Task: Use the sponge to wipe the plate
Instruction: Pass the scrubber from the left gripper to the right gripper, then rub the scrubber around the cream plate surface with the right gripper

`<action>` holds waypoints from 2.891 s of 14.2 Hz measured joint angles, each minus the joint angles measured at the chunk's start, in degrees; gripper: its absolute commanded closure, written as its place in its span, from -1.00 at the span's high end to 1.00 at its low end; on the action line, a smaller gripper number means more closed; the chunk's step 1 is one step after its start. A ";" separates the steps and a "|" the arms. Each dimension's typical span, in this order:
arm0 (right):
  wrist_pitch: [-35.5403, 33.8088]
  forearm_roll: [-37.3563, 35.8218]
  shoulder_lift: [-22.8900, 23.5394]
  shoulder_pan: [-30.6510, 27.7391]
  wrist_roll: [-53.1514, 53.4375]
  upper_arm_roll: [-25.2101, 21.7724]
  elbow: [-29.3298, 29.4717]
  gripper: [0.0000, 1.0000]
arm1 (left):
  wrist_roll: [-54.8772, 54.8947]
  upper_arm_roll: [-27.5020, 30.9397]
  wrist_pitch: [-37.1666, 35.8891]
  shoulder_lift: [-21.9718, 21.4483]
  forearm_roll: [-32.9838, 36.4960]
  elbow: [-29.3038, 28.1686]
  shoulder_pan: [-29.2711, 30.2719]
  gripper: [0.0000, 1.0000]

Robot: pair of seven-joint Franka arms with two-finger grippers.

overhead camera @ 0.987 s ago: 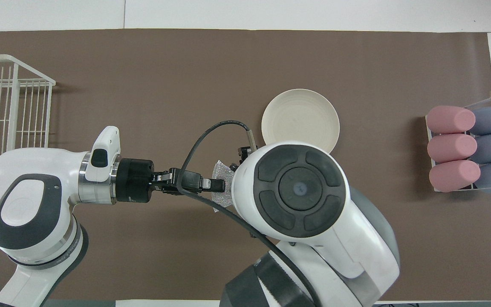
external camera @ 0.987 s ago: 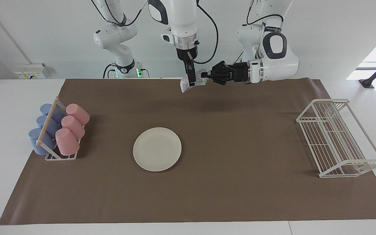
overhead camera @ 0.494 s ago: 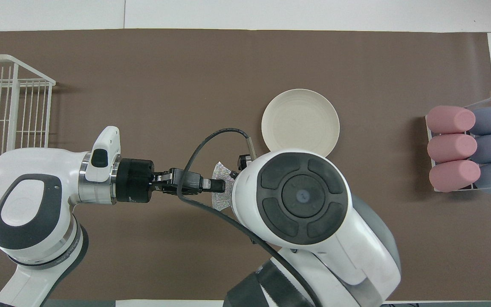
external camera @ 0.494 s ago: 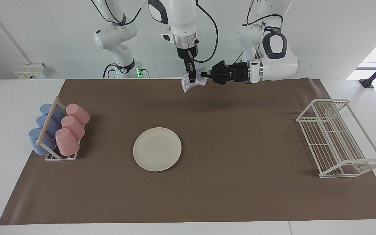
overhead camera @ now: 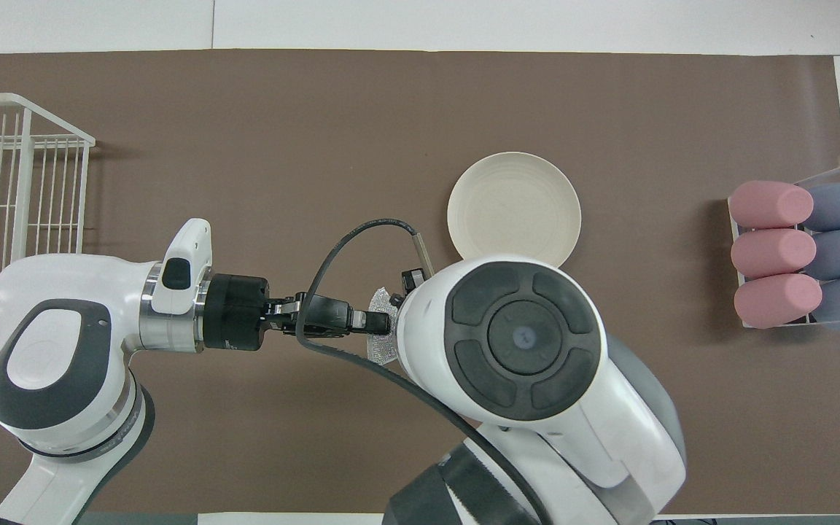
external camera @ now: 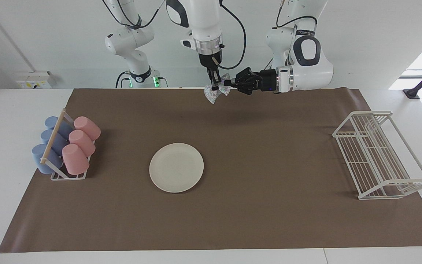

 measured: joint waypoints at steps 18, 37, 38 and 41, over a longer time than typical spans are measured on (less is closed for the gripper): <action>43.57 6.21 11.48 -15.68 -33.31 -0.79 -23.17 -1.00 | -11.50 0.48 2.22 -2.19 35.79 0.16 8.50 1.00; 50.02 17.24 17.05 -15.50 -49.18 -0.30 -23.21 -1.00 | -23.45 0.73 2.52 -2.19 65.75 8.53 19.30 1.00; 50.60 17.28 17.20 -15.27 -49.02 -0.29 -23.20 -1.00 | -23.46 0.73 2.51 -2.19 65.76 8.73 19.57 1.00; 50.68 17.31 17.20 -17.35 -52.92 -0.41 -23.17 -1.00 | -23.56 0.72 2.49 -2.19 65.80 9.05 19.73 1.00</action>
